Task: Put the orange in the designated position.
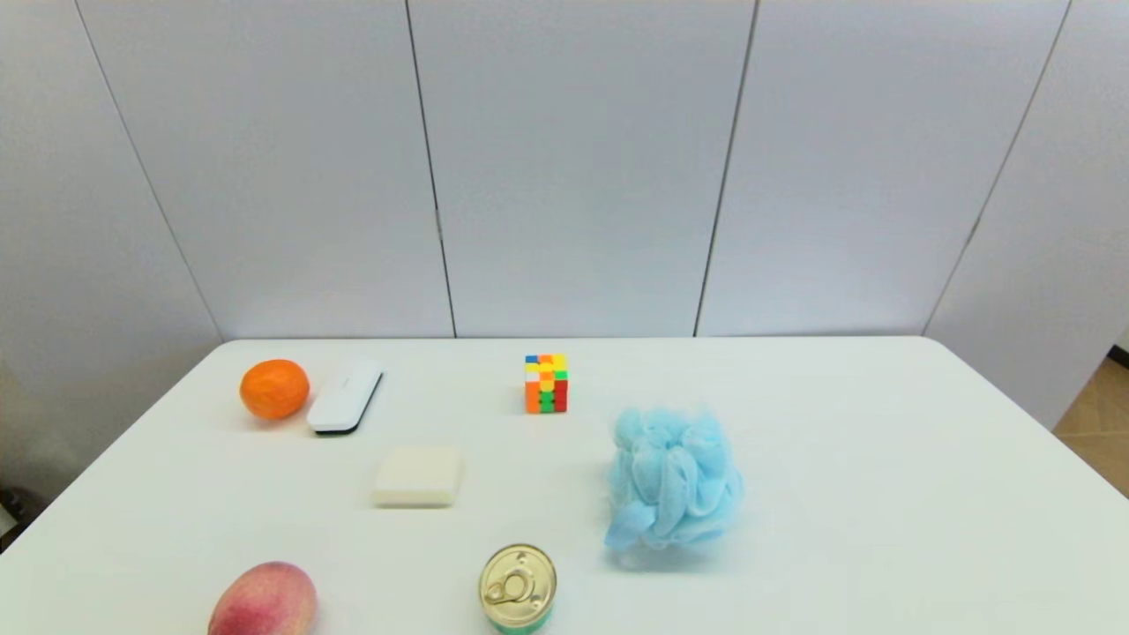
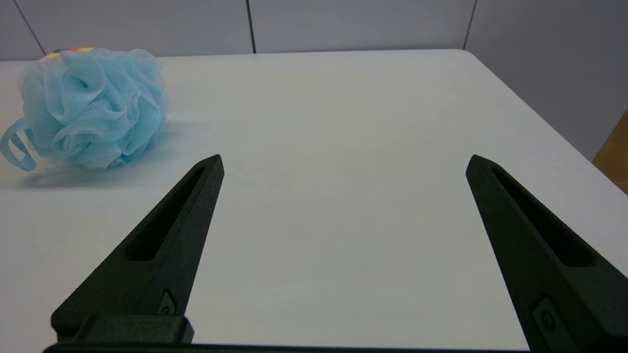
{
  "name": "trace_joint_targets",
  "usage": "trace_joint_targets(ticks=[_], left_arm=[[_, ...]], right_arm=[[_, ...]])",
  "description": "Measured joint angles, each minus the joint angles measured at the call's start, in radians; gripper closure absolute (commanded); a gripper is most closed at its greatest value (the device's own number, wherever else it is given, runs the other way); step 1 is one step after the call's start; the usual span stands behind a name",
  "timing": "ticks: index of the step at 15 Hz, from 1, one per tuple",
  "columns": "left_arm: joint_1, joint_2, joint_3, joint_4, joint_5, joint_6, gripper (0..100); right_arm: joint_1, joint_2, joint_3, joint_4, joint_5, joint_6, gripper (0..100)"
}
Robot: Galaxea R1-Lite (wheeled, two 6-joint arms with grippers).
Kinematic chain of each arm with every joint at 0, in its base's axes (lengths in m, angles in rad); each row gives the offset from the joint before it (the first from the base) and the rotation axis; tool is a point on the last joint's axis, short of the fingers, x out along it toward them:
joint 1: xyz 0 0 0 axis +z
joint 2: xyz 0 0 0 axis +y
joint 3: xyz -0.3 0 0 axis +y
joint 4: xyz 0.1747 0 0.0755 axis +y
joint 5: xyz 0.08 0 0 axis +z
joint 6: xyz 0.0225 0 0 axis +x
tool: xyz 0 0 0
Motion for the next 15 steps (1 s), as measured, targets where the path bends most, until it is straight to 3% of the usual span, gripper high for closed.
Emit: trace_joint_targets(ticks=[15], left_arm=[[0.000,-0.001,0.010,0.043,0.020,-0.144,0]], right_arm=[[0.001,0.000,0.000,0.000,0.000,0.000,0]])
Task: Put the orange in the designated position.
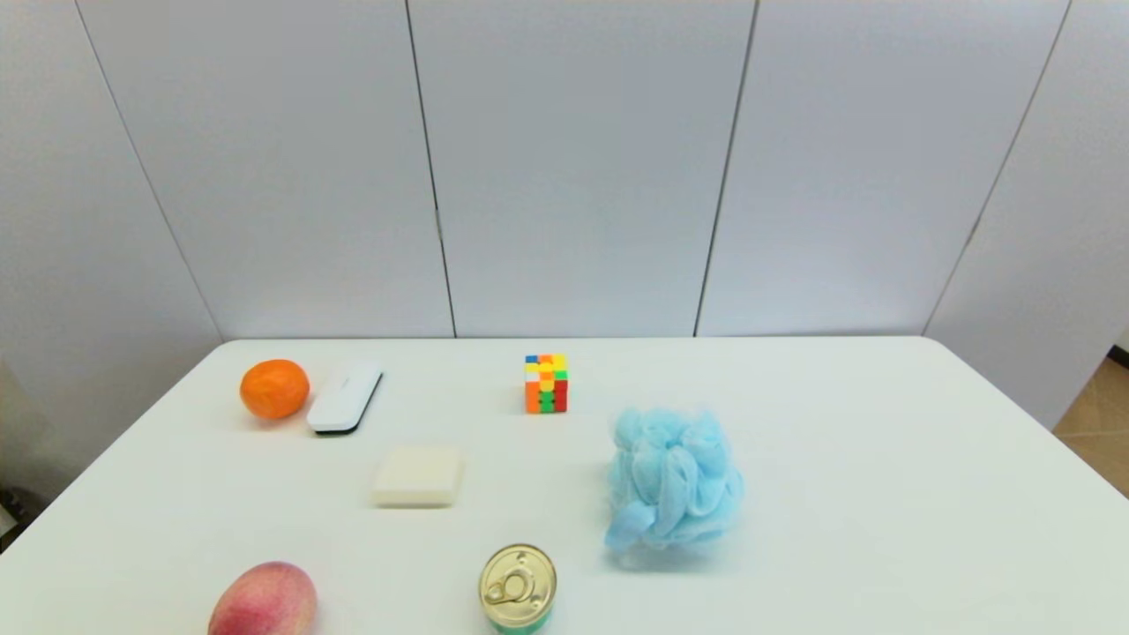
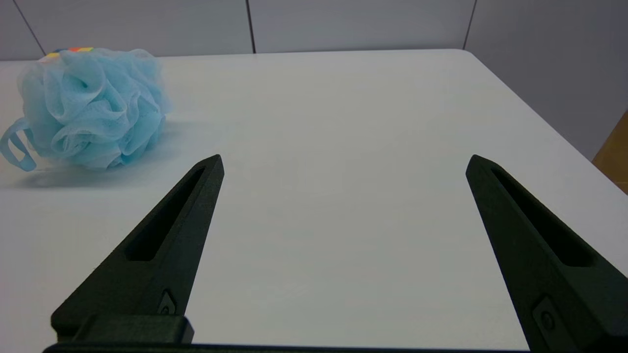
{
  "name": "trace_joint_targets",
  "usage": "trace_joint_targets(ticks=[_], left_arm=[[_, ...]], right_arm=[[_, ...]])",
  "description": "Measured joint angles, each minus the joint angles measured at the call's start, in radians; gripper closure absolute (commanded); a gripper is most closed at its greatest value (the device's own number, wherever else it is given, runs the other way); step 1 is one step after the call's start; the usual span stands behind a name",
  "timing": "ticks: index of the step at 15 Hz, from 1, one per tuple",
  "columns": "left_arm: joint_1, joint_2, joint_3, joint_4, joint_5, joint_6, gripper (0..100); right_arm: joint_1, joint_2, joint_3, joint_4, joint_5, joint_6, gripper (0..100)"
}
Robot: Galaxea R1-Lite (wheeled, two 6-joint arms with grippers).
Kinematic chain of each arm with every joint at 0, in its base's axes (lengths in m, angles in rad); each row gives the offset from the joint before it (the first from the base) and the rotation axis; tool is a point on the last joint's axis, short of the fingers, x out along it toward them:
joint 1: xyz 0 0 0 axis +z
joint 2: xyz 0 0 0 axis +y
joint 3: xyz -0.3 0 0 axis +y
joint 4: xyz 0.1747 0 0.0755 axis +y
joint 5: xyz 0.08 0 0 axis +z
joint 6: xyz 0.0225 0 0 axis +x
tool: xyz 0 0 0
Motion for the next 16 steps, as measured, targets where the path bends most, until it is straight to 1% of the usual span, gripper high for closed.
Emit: trace_joint_targets(ticks=[16], left_arm=[[0.000,0.000,0.000,-0.001,0.003,-0.001,0]], right_arm=[[0.000,0.000,0.000,0.000,0.000,0.000,0]])
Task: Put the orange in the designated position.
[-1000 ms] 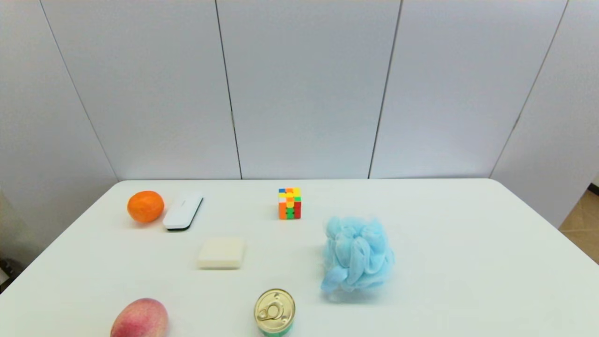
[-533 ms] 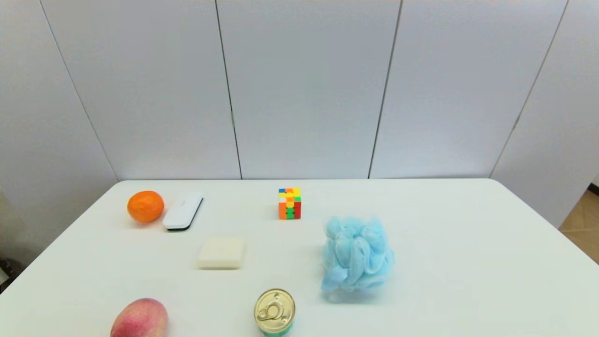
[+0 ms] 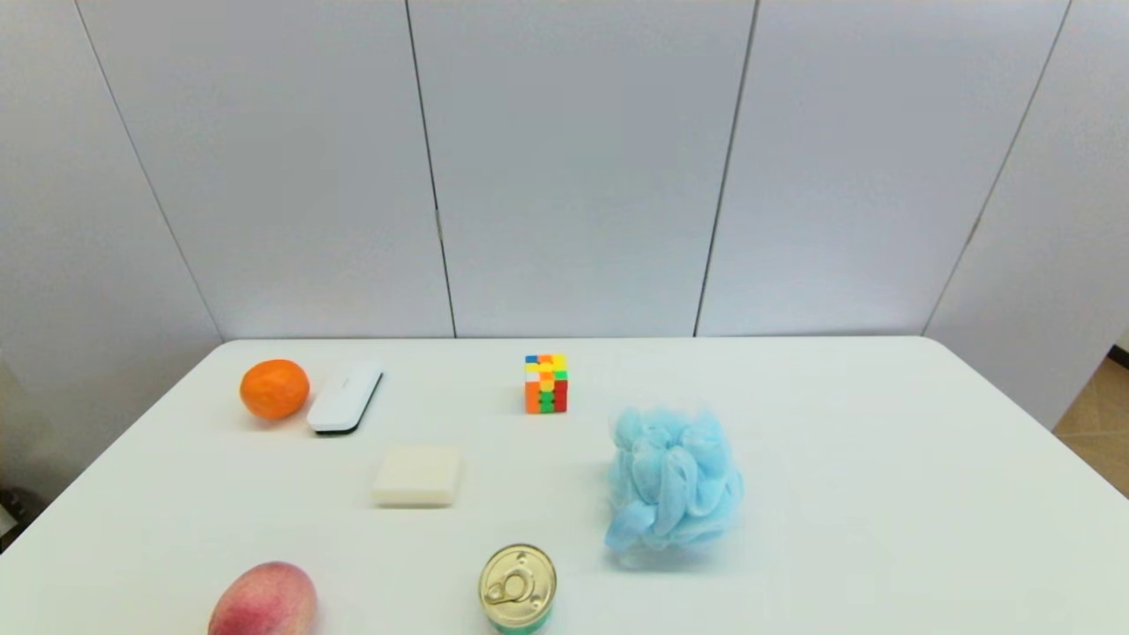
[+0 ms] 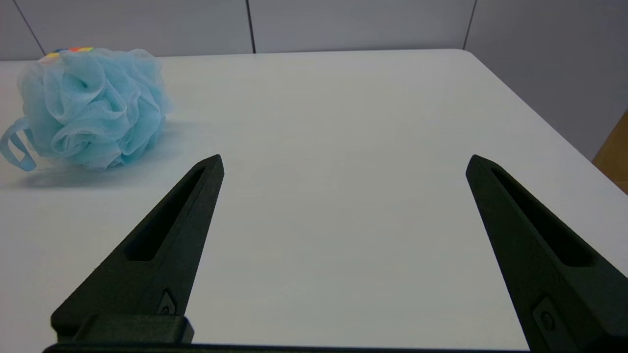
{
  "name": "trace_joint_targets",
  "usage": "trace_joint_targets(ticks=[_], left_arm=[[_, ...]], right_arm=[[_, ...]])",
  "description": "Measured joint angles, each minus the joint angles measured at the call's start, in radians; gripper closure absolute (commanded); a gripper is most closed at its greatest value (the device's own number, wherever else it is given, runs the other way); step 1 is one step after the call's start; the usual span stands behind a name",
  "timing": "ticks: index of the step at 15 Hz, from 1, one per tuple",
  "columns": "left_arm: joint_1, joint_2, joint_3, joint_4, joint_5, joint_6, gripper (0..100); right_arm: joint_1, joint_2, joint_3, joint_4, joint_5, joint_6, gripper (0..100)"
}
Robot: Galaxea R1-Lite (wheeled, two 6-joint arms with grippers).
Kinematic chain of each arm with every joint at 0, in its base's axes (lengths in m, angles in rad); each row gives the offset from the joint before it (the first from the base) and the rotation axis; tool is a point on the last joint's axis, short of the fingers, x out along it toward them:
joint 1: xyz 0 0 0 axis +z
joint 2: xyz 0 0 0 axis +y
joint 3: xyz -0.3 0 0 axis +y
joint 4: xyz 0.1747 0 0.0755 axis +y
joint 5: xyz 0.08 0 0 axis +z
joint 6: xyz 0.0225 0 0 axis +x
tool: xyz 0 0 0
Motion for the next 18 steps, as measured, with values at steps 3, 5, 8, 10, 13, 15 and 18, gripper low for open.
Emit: trace_joint_targets(ticks=[3,5,8,10,13,15,18], left_arm=[[0.000,0.000,0.000,0.000,0.000,0.000,0],[0.000,0.000,0.000,0.000,-0.001,0.001,0],[0.000,0.000,0.000,0.000,0.000,0.000,0],[0.000,0.000,0.000,0.000,0.000,0.000,0],[0.000,0.000,0.000,0.000,0.000,0.000,0],[0.000,0.000,0.000,0.000,0.000,0.000,0],[0.000,0.000,0.000,0.000,0.000,0.000,0]], right_arm=[[0.000,0.000,0.000,0.000,0.000,0.000,0],[0.000,0.000,0.000,0.000,0.000,0.000,0],[0.000,0.000,0.000,0.000,0.000,0.000,0],[0.000,0.000,0.000,0.000,0.001,0.000,0],[-0.001,0.000,0.000,0.001,0.001,-0.014,0],[-0.001,0.000,0.000,0.000,0.001,-0.010,0],[0.000,0.000,-0.001,0.000,0.002,-0.003,0]])
